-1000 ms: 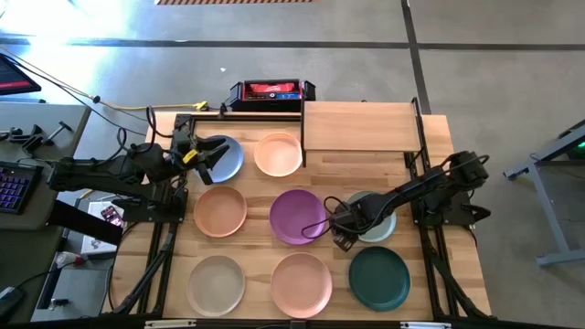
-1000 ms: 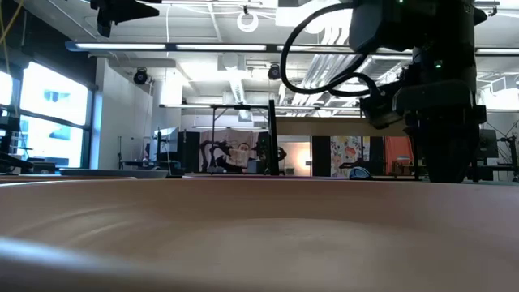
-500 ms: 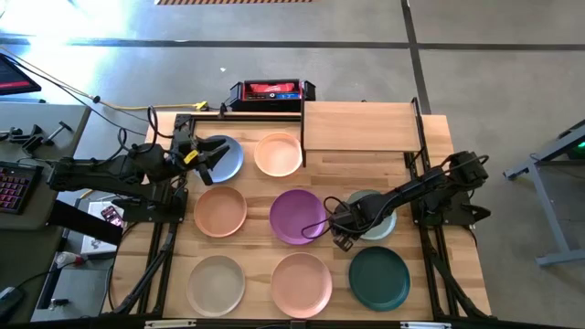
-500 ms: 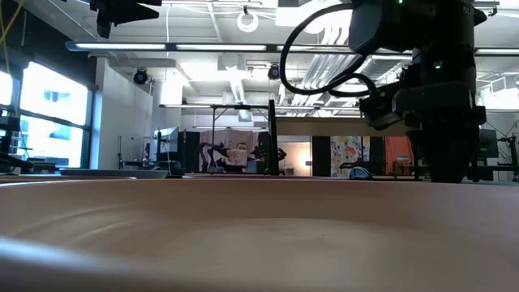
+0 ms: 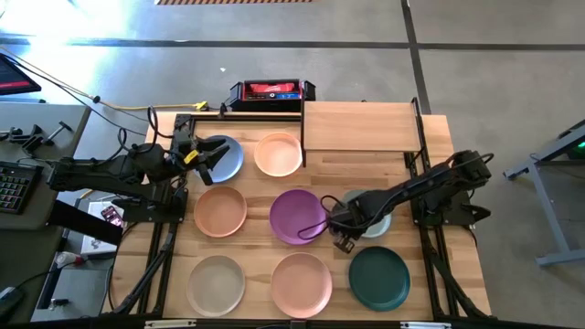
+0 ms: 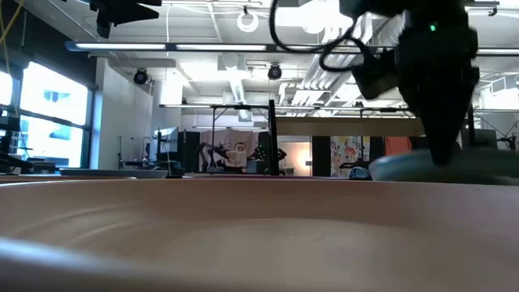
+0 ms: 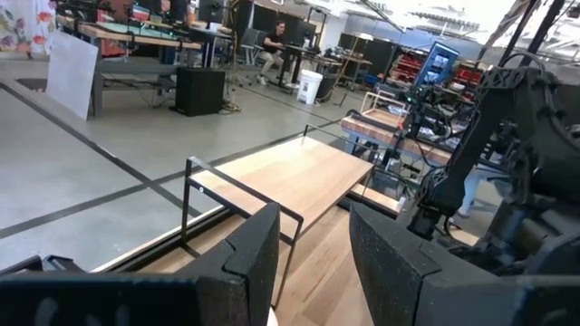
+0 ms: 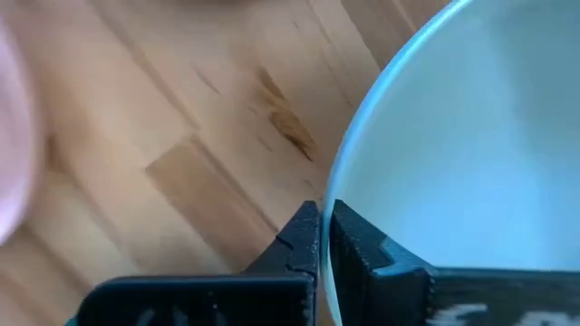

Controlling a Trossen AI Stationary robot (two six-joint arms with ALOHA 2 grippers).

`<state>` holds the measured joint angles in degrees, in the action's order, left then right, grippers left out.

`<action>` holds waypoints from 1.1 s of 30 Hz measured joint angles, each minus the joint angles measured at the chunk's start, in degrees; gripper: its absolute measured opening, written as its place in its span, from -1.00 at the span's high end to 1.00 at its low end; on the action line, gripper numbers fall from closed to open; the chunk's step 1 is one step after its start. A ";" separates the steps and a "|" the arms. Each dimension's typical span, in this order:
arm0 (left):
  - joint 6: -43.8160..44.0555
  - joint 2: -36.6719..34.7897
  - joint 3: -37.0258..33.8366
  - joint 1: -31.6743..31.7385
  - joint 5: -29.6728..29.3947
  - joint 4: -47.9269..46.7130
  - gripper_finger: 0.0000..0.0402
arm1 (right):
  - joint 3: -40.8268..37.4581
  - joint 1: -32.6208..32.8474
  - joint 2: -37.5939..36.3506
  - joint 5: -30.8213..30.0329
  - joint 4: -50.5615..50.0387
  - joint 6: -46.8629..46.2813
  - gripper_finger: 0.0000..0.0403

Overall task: Place and stack plates onto a shelf
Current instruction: Put the light blue plate on the shelf

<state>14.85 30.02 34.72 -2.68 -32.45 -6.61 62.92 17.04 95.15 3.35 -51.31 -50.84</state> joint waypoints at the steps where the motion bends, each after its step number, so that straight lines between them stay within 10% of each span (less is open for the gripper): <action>1: -0.02 -0.02 -0.02 0.00 0.00 -0.02 0.37 | 1.35 0.00 0.00 -0.38 -1.50 0.37 1.00; 33: -0.02 0.00 -0.02 0.02 -1.49 0.00 0.37 | 33.88 -3.59 -1.99 -23.02 -38.65 10.43 1.00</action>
<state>14.84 30.02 34.70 -2.66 -33.93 -6.61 96.81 13.45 93.17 -19.67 -89.97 -40.41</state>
